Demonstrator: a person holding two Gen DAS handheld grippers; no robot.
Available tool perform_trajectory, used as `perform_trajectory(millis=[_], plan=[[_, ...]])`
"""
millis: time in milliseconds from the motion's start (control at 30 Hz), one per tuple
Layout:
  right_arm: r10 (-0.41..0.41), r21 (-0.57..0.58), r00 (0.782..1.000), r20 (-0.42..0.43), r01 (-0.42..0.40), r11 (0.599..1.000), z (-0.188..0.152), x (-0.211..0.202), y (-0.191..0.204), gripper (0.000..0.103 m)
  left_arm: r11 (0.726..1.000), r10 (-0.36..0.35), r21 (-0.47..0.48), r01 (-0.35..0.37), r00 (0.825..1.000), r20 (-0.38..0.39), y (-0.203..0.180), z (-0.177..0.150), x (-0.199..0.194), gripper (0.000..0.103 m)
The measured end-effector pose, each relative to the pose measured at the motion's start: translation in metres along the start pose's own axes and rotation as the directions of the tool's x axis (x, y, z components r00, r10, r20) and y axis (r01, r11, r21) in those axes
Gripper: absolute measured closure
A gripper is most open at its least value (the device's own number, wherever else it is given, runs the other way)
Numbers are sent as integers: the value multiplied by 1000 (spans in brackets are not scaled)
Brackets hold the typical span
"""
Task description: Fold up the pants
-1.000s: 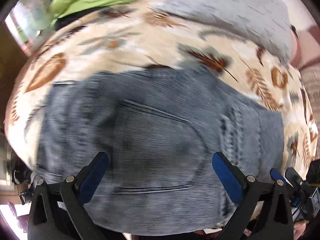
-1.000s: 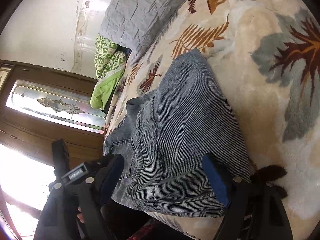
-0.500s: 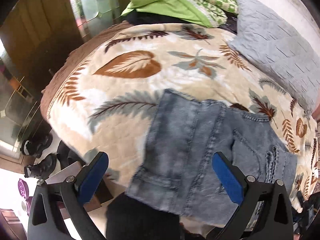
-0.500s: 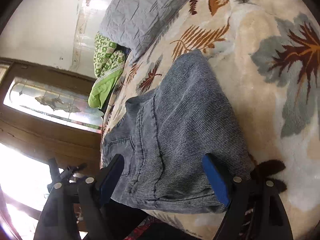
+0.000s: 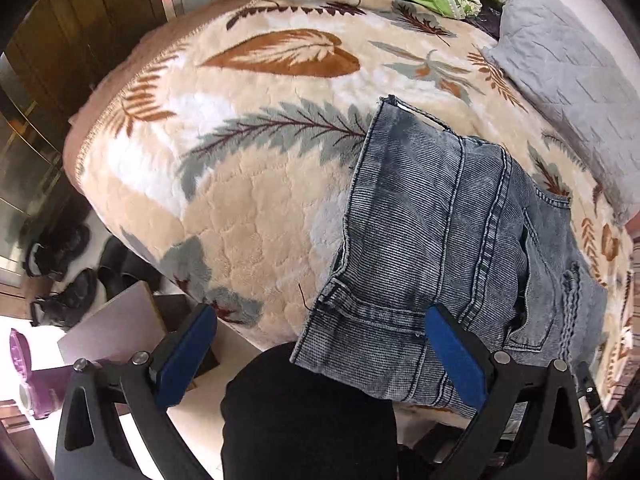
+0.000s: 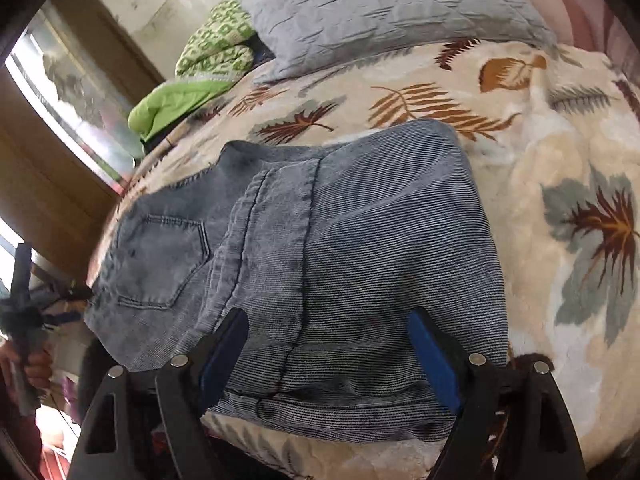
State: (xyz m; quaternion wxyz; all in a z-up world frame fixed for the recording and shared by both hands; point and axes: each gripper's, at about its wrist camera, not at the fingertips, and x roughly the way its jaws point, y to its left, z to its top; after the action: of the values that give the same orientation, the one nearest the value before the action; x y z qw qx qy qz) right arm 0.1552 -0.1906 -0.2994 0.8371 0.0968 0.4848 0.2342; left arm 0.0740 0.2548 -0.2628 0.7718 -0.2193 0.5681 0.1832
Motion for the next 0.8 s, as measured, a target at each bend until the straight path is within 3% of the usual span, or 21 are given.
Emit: perform_trajectory(millis=[267,467,600,667,733,800], plan=[[7,-17,1000,15,-7,1000,-3,2,2,15,989,-146,-45,142,984,-101,4,2,32,0],[-39,-94,999,18,40,995,-8,4,12,13,979,-199,11,201,973,-114,-23,39,50,0],[-14,-72,1000,19,15,997,-8,3,8,13,982,-168,60,180,973,-156,-38,56,58,0],[2,-47,1000,20,-1,999,-6,3,5,13,974,-191,91,206,971,-146,-47,54,51,14],[9,-33,1000,21,-9,999,-6,3,3,13,972,-157,158,174,981,-118,-59,48,43,36],[9,-34,1000,21,-9,999,-5,3,4,13,967,-126,211,143,988,-94,-69,43,40,47]])
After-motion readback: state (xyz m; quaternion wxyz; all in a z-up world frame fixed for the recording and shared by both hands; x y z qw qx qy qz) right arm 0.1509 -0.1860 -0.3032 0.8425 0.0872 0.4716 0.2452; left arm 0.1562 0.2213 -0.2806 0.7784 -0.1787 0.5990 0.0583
